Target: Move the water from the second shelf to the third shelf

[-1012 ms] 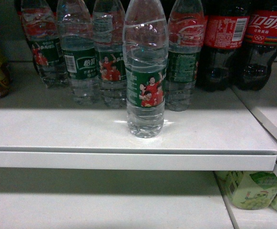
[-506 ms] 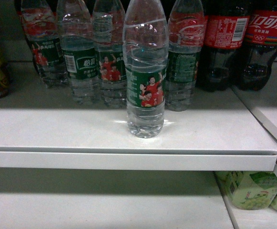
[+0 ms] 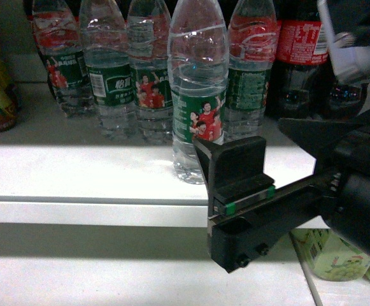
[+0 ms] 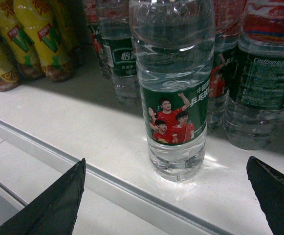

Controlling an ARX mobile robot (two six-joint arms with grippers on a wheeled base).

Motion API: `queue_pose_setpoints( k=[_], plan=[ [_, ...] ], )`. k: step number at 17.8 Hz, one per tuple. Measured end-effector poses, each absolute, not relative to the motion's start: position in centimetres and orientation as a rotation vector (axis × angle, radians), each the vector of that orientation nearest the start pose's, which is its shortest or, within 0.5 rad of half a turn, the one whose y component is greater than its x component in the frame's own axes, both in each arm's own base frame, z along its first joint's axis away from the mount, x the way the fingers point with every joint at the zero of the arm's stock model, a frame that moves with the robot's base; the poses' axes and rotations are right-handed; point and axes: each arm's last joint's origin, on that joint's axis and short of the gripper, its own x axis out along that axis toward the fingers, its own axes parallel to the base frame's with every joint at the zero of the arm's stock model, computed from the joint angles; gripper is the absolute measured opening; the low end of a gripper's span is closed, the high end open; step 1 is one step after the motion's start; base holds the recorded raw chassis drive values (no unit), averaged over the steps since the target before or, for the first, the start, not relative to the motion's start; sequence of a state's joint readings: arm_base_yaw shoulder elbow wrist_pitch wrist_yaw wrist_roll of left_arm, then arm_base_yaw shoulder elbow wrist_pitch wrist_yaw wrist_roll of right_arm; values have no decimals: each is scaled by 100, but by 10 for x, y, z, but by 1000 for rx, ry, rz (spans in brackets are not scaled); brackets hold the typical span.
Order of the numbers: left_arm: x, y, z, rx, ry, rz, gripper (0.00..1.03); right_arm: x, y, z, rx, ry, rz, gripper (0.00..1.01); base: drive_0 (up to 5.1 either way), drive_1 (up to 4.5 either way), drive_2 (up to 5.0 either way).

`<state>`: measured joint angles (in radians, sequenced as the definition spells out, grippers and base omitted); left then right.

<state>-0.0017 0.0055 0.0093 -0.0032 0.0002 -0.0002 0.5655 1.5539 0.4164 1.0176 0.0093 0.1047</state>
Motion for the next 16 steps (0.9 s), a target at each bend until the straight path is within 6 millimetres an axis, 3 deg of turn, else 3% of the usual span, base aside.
queue_pose_setpoints(
  k=[6,13,16],
  plan=[
    [97,0,166,0,-1,-2,98,267,161,159,69,158,533,98,0,0,0],
    [97,0,166,0,-1,-2,98,275,168,159,69,154,526,98,0,0,0],
    [97,0,166,0,-1,-2,98,287,174,153,67,151,489,98,0,0,0]
  ],
)
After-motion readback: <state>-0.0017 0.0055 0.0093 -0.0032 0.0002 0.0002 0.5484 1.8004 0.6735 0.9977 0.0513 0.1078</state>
